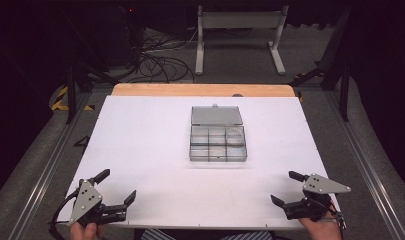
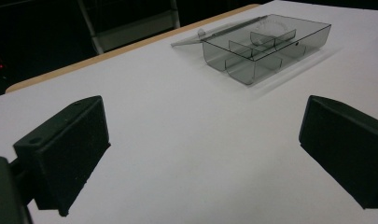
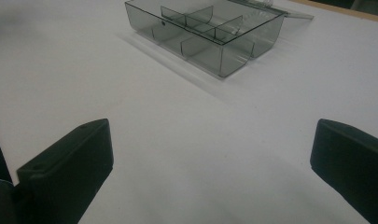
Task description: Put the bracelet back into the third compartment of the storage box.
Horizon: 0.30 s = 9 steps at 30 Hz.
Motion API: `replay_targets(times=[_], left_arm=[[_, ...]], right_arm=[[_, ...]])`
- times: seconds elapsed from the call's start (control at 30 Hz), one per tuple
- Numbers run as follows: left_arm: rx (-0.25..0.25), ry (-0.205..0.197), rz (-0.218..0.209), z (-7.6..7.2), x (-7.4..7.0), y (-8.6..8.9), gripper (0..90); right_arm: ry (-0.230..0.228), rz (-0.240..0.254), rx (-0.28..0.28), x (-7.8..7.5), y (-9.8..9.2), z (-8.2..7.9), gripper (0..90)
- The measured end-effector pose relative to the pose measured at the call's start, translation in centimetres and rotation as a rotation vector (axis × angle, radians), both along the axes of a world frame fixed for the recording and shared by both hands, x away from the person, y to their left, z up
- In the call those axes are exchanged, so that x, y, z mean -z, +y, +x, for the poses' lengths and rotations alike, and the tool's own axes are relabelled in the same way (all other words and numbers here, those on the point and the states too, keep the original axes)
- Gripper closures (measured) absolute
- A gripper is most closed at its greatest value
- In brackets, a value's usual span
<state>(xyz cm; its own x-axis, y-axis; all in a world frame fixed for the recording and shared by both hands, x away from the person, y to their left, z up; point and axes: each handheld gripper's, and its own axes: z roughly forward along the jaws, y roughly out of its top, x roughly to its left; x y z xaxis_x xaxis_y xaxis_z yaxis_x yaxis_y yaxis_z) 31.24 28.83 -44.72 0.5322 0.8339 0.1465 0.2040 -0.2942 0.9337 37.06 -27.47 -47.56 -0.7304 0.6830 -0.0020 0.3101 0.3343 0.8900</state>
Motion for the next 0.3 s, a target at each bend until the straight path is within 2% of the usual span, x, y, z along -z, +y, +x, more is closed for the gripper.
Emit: replay_targets(times=[0.3], left_arm=[[0.006,0.001,-0.003,0.06,0.04,0.13,2.7]], right_arm=[[-0.005,-0.014,0.012,-0.26,0.07,-0.05,0.1]])
